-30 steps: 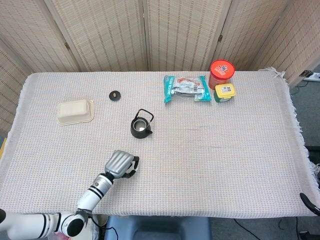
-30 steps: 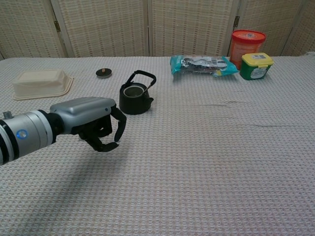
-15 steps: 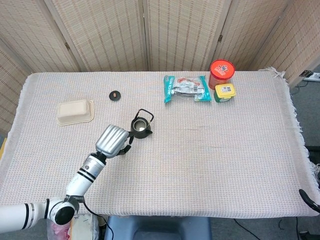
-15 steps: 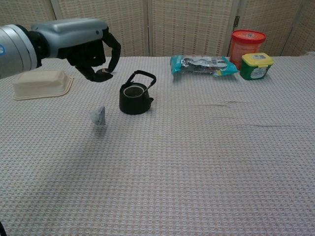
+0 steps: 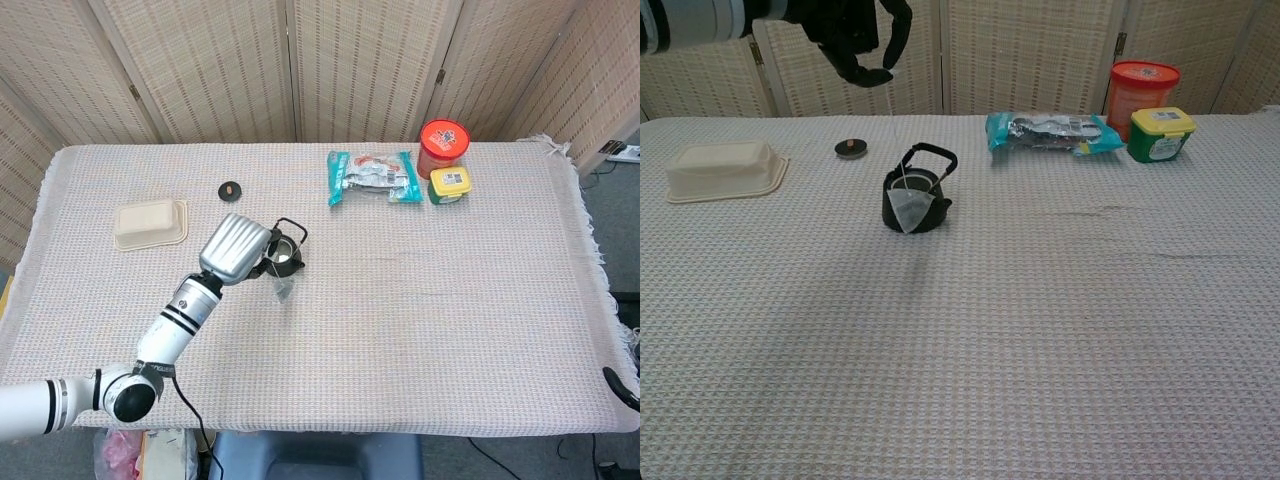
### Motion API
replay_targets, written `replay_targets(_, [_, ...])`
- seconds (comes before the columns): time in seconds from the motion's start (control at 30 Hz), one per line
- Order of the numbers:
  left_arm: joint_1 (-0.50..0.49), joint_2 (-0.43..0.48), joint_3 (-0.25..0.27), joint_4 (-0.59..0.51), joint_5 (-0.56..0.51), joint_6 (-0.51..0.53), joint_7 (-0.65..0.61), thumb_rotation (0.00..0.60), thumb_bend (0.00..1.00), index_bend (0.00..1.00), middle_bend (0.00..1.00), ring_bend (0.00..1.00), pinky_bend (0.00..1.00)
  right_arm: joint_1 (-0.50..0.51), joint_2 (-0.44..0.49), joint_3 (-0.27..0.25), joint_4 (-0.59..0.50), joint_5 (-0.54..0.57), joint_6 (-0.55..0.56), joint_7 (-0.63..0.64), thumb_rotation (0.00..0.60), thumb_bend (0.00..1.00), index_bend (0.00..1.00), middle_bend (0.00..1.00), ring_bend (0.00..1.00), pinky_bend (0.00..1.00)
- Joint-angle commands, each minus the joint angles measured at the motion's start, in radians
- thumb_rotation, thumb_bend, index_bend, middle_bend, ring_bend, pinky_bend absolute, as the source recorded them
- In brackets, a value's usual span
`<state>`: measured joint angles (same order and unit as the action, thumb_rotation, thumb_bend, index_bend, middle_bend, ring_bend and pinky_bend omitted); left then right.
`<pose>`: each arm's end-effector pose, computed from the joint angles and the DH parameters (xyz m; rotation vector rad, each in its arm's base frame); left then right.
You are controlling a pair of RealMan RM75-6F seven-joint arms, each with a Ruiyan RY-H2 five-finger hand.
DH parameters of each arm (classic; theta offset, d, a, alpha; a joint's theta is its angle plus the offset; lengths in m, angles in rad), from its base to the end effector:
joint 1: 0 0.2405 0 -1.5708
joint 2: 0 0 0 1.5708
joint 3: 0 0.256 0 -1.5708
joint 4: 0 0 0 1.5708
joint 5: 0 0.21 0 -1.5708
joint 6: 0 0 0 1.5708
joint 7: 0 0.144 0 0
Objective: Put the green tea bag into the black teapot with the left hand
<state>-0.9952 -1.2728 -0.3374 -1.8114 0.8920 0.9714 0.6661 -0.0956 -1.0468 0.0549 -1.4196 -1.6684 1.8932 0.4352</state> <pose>-0.0185 0.3718 0.0747 -1.9235 -0.5766 -1.0270 -0.3225 -0.1145 0.2386 1.2416 -0.7545 1.2700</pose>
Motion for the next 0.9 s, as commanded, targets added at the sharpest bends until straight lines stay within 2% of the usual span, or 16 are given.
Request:
replay_targets(0.03, [-0.043,0.005,-0.017,0.039,-0.027,-0.034,0.003,0.6,0.44,0.63,1.0,1.0,1.0,0.004,0.003,0.007,-0.009,0.015,-0.014,-0.004,0.6,0.17,0.0,0.0,0.0,0.0])
replay_targets(0.47, [-0.171,-0.02,-0.026,0.257,-0.046,-0.191,-0.1,0.6,0.44,0.63,1.0,1.0,1.0,0.025,0.016,0.038,-0.046,0.088,-0.093,-0.025,0.6,0.17,0.0,0.0,0.0,0.0])
replay_targets(0.9, [-0.2,-0.084,0.005,0.495,0.081,-0.303,-0.329,0.6,0.44,0.63,1.0,1.0,1.0,0.044,0.017,0.061,-0.078,0.136,-0.155,-0.078,0.6,0.17,0.0,0.0,0.0,0.0])
